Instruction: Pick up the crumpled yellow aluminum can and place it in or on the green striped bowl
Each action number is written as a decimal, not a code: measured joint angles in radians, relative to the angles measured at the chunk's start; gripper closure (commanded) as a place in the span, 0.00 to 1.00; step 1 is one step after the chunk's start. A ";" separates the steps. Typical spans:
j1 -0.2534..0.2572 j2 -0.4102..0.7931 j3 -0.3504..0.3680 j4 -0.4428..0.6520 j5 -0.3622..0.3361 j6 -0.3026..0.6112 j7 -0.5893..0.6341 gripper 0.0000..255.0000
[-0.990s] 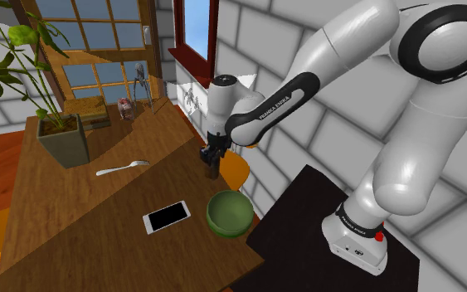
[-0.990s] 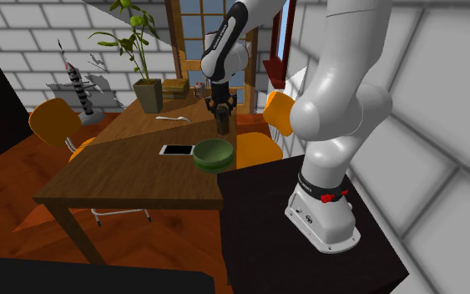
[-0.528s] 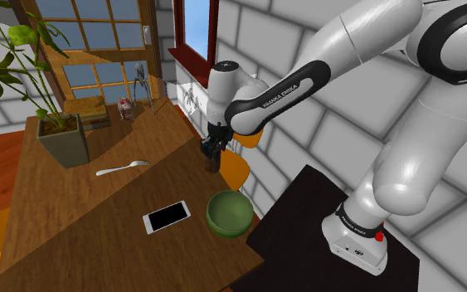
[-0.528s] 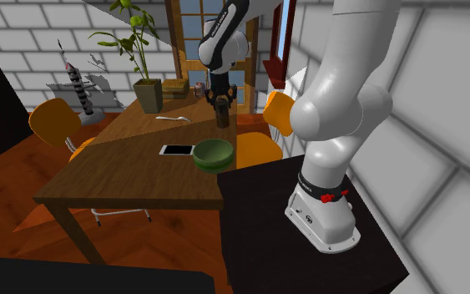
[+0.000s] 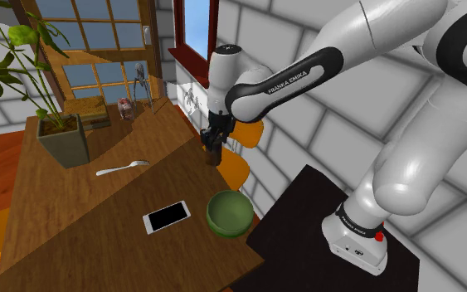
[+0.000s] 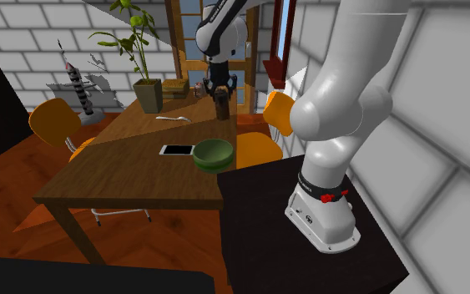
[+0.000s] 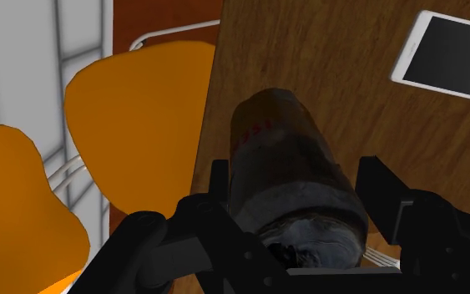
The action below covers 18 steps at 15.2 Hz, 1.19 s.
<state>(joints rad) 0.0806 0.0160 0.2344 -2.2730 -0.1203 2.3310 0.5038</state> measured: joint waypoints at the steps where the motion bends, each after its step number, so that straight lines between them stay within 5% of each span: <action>1: 0.000 -0.009 0.000 0.007 0.004 -0.015 -0.004 1.00; 8: 0.016 -0.105 0.015 -0.027 0.039 -0.075 -0.001 1.00; 18: 0.137 -0.379 0.116 -0.237 0.158 -0.139 0.130 1.00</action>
<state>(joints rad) 0.2180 -0.3627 0.3501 -2.5096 0.0376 2.1920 0.6335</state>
